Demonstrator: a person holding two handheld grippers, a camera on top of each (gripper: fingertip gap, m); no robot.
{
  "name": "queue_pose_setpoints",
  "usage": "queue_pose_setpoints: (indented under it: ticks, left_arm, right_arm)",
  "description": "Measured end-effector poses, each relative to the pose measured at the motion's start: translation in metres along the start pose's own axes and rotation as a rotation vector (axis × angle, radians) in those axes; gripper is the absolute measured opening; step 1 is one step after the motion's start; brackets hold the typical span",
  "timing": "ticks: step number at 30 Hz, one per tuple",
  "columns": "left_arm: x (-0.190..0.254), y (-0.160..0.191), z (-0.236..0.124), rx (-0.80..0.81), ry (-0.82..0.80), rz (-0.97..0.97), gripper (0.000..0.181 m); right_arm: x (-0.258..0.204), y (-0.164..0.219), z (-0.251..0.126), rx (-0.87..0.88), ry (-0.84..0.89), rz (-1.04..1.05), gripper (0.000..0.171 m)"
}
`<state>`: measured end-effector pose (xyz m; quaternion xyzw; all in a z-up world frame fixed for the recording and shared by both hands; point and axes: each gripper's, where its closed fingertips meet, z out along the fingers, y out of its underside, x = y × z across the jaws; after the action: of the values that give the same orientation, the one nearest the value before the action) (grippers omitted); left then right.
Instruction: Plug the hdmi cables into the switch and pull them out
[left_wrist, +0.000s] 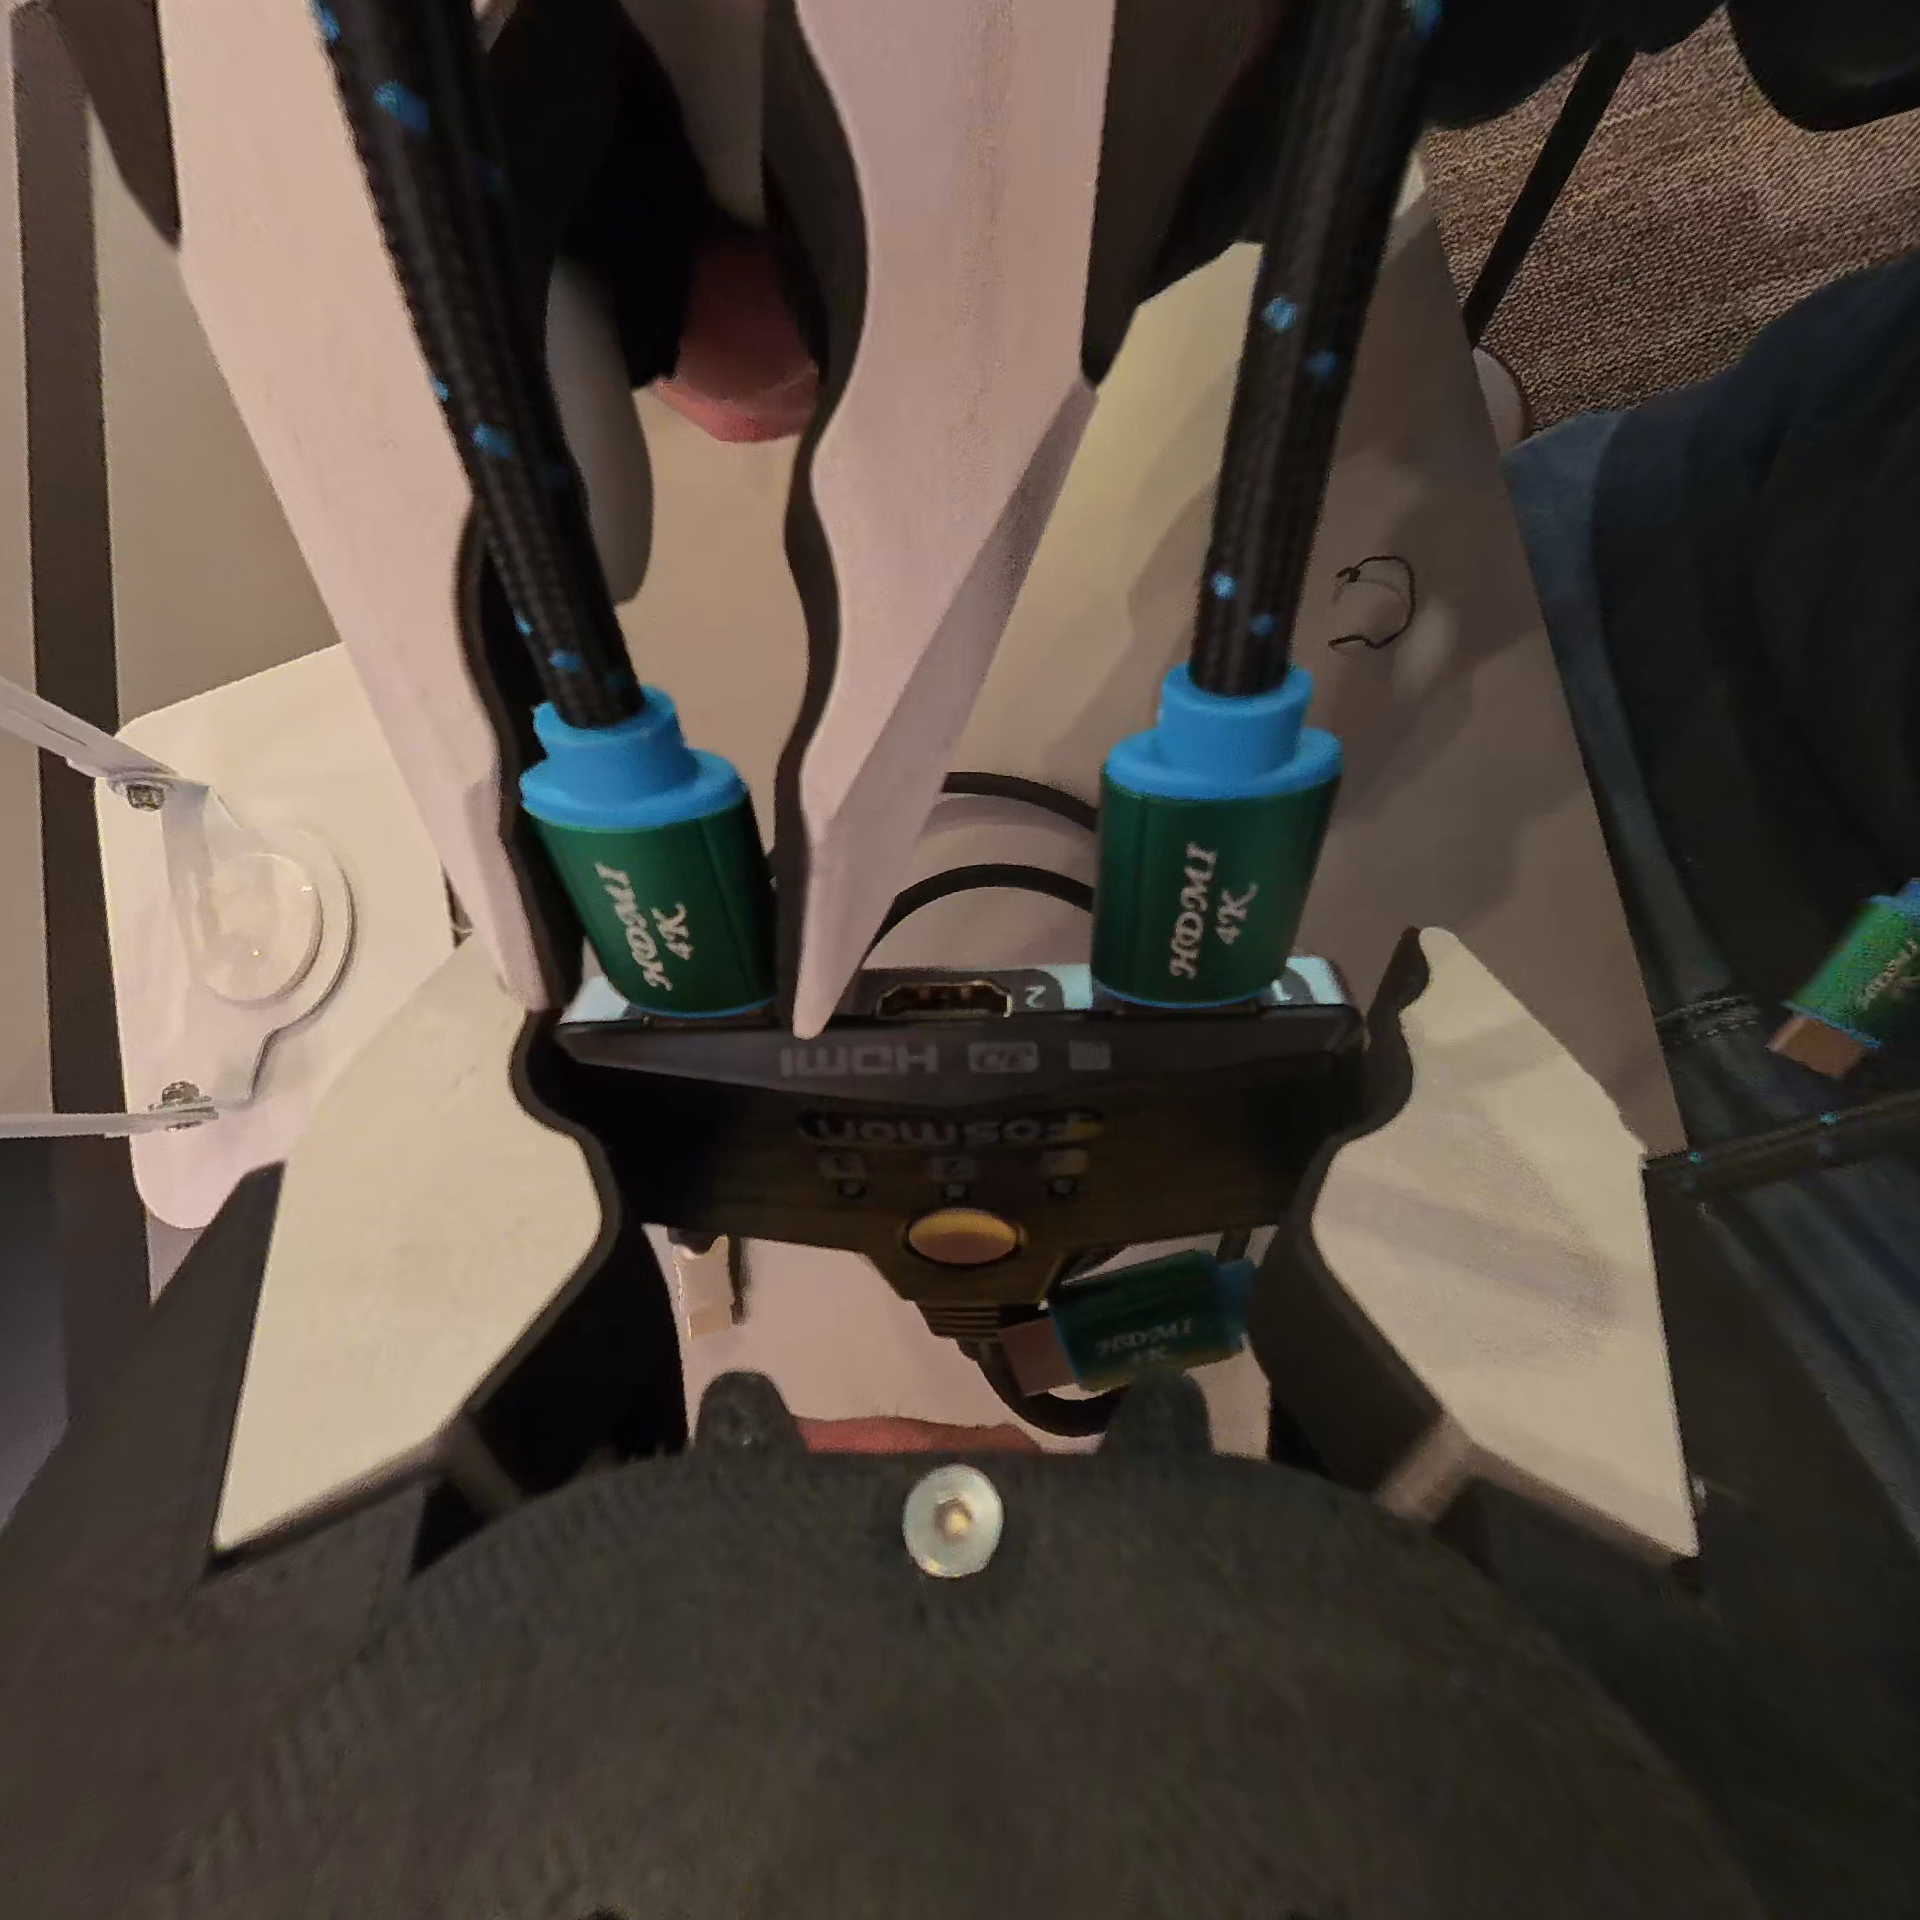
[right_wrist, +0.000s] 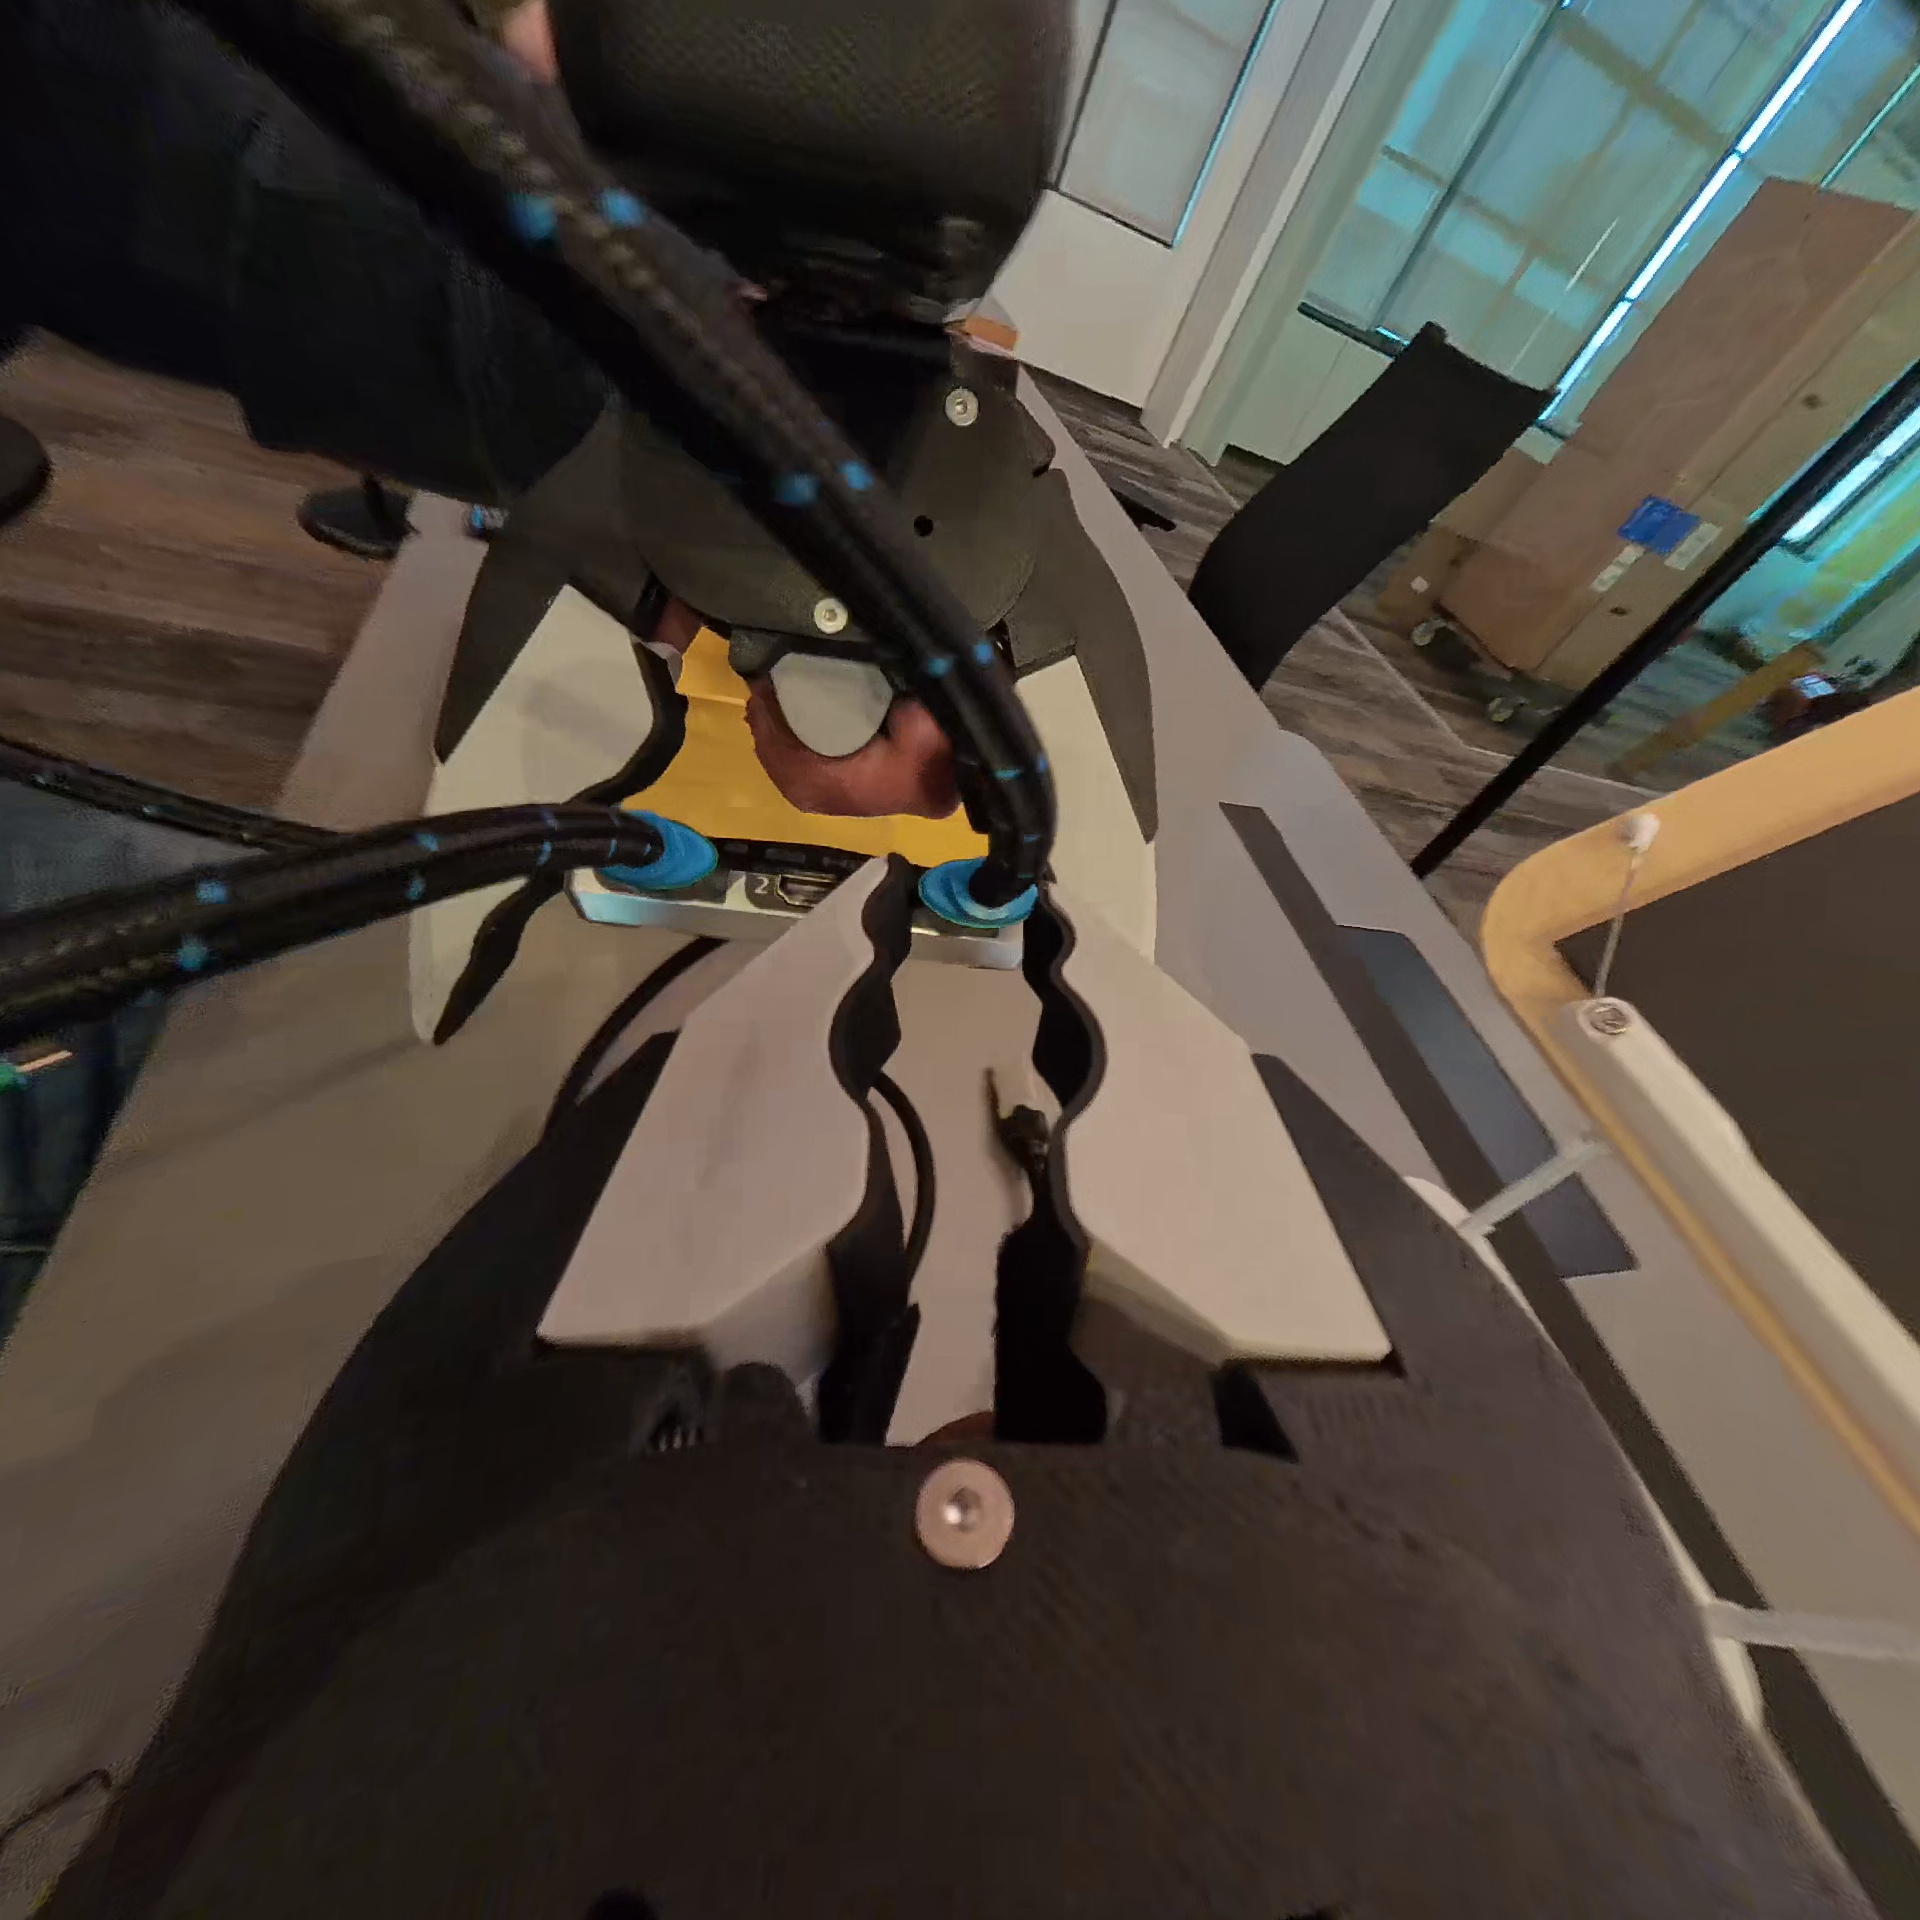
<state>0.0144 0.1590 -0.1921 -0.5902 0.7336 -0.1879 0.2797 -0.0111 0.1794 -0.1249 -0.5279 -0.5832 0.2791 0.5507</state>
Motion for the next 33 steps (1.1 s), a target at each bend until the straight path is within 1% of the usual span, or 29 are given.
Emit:
queue_pose_setpoints:
  ticks: [1,2,3,7,10,11,13,15,16,17,19,21,24,29,33]
  left_arm:
    - [0.0,-0.001,0.0,0.006,-0.002,0.001,0.143]
    - [0.0,-0.002,0.001,0.011,-0.007,0.002,0.143]
    - [-0.001,-0.004,0.0,0.016,-0.015,0.003,0.146]
    - [-0.008,0.004,0.001,-0.05,-0.081,0.073,0.143]
    - [-0.005,0.003,-0.002,-0.049,-0.071,0.068,0.143]
    - [-0.006,0.003,-0.003,-0.051,-0.078,0.07,0.144]
    - [-0.008,0.006,-0.002,-0.07,-0.083,0.07,0.142]
    - [-0.01,0.027,0.003,-0.141,-0.066,0.013,0.142]
    - [-0.012,0.034,0.004,-0.125,-0.07,-0.033,0.142]
    - [-0.011,0.029,0.004,-0.07,-0.07,-0.06,0.142]
    - [-0.012,0.011,0.001,-0.051,-0.112,0.008,0.142]
    - [-0.014,0.004,-0.001,-0.038,-0.106,0.018,0.142]
    - [-0.019,0.01,-0.005,-0.028,-0.112,-0.011,0.142]
    - [-0.019,0.003,-0.01,0.004,-0.136,0.0,0.142]
    - [-0.018,0.009,-0.011,-0.022,-0.155,0.01,0.142]
  right_arm:
    - [0.0,0.0,0.0,-0.001,-0.003,-0.003,0.02]
    - [0.0,-0.001,-0.001,0.016,-0.019,0.028,0.019]
    - [0.0,-0.003,-0.002,0.045,-0.037,0.083,0.019]
    - [0.001,-0.003,-0.001,0.076,-0.09,0.233,0.017]
    - [-0.001,-0.005,-0.002,0.119,-0.143,0.322,0.019]
    - [0.0,-0.006,-0.002,0.124,-0.136,0.316,0.019]
    - [0.002,-0.006,-0.001,0.086,-0.073,0.216,0.018]
    - [0.005,-0.029,-0.014,0.141,-0.01,0.096,0.018]
    - [0.011,-0.033,-0.021,0.118,0.035,0.043,0.019]
    - [0.016,-0.032,-0.023,0.086,0.054,0.024,0.019]
    - [0.022,-0.025,-0.023,0.1,0.03,0.091,0.019]
    - [0.02,-0.023,-0.023,0.119,0.002,0.116,0.019]
    - [0.017,-0.019,-0.022,0.104,0.009,0.115,0.019]
    - [0.013,-0.011,-0.02,0.139,-0.026,0.188,0.019]
    - [0.013,-0.014,-0.025,0.141,-0.006,0.171,0.019]
